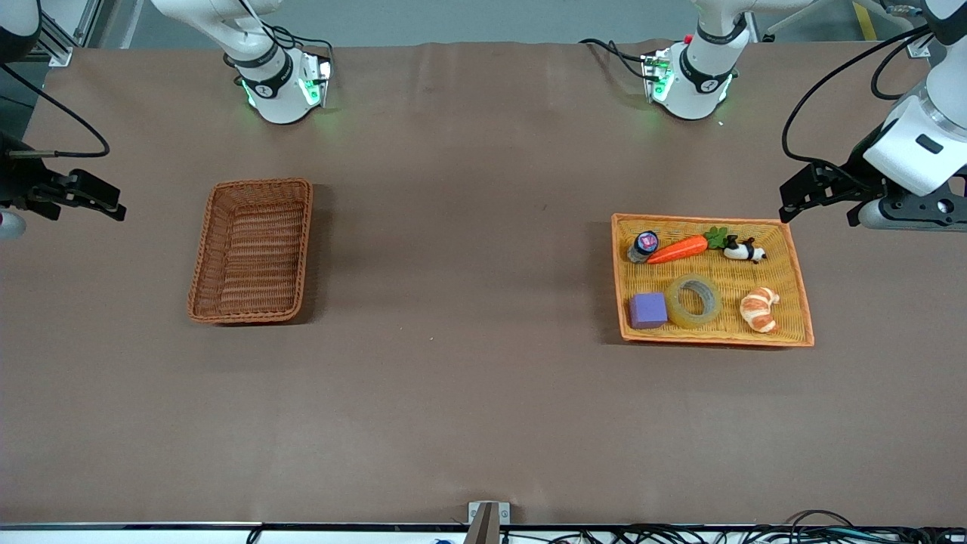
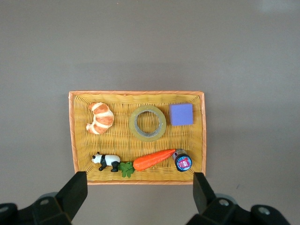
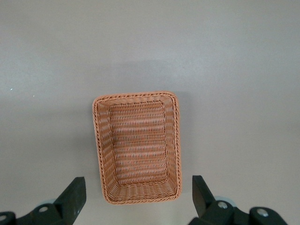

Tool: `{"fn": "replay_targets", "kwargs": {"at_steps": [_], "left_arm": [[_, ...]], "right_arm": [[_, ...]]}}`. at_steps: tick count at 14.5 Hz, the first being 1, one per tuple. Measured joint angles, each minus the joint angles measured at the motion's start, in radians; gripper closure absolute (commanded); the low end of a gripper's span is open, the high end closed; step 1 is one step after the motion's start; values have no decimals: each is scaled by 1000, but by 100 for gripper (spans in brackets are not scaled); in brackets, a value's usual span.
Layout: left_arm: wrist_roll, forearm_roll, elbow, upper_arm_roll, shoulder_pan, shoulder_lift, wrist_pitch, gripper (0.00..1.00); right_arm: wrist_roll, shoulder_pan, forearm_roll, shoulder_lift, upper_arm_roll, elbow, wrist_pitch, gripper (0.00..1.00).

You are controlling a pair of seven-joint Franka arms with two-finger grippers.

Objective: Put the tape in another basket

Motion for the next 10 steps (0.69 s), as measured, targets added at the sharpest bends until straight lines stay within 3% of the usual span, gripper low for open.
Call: {"fn": "replay_targets", "kwargs": {"at_steps": [10], "left_arm": [[-28,0,8,1,-4,5,0,0]], "right_arm": [[0,0,0,0,-1,0,0,0]]}}
